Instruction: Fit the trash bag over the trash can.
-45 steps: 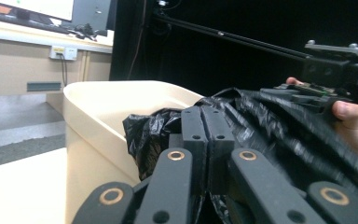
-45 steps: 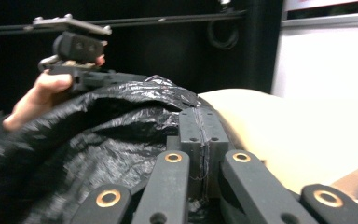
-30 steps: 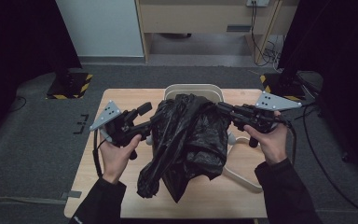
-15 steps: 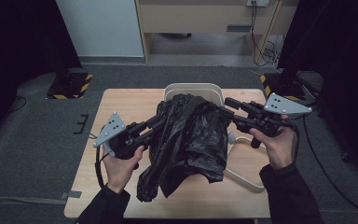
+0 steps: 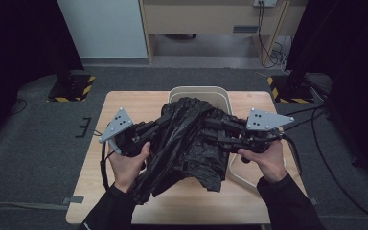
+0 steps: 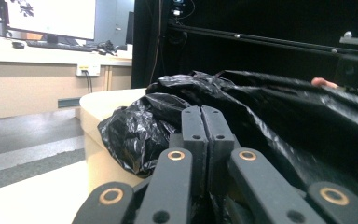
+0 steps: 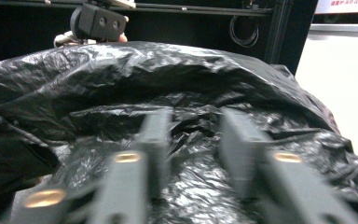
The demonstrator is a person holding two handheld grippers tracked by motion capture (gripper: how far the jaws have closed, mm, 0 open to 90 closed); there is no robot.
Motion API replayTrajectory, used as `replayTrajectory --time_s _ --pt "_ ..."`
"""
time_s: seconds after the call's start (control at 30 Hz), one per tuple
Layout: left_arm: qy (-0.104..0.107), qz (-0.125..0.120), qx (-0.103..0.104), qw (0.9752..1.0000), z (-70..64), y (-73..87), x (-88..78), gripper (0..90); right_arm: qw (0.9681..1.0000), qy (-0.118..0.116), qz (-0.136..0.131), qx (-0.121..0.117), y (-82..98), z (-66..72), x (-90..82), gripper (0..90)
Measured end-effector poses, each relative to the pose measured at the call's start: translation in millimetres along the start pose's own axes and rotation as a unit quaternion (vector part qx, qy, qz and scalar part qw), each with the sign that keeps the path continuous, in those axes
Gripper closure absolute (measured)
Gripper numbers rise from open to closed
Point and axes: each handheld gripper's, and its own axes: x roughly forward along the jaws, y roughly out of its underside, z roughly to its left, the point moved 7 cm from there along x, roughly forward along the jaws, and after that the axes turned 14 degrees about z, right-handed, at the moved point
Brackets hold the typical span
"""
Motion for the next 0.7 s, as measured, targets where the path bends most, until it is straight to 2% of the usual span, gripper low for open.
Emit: replayTrajectory --time_s 0.07,0.1,0.2,0.23,0.33,0.43,0.47,0.53,0.57,0.63,0.7 --pt "-0.004 0.0 -0.002 1.0 3.5 0.3 -1.2 88.8 0.9999 -0.008 -0.007 0.007 0.6 -1.2 -3.7 86.8" --pt "-0.008 0.0 -0.005 1.0 7.0 0.7 -2.4 88.8 0.9999 -0.009 -0.01 0.011 0.7 -2.2 -6.3 90.0" --pt "-0.016 -0.002 -0.017 0.9997 17.4 1.7 -5.4 88.7 0.9993 0.001 -0.03 0.023 0.4 -11.8 -22.5 90.0" --pt "-0.017 -0.004 -0.02 0.9997 19.5 2.1 -5.9 88.6 0.9985 0.008 -0.043 0.034 1.6 -19.2 -33.4 90.0" --pt "-0.005 -0.01 -0.03 0.9995 20.3 4.0 -5.1 88.5 0.998 0.015 -0.049 0.038 2.2 -23.6 -40.9 90.0" --pt "0.001 -0.006 -0.027 0.9996 14.5 5.8 0.4 88.4 0.9968 0.018 -0.069 0.038 -5.2 -22.2 -42.5 71.5" --pt "0.002 -0.006 -0.024 0.9997 11.8 6.1 2.1 88.3 0.9966 0.013 -0.072 0.039 -8.5 -19.7 -40.5 62.9" --pt "0.001 -0.005 -0.018 0.9998 6.9 6.1 4.2 88.1 0.9967 0.008 -0.074 0.033 -15.3 -13.7 -32.6 46.4" --pt "0.002 -0.006 -0.017 0.9998 4.9 6.1 4.7 88.0 0.9975 0.016 -0.066 0.018 -19.8 -9.6 -21.1 36.2" --pt "-0.001 -0.005 -0.013 0.9999 1.7 6.8 4.6 87.9 0.998 0.013 -0.06 0.013 -20.1 -7.5 -16.2 35.4" --pt "-0.003 -0.004 -0.013 0.9999 -0.6 8.2 4.0 87.8 0.9992 0.005 -0.039 -0.001 -17.0 -1.6 -0.7 33.3"
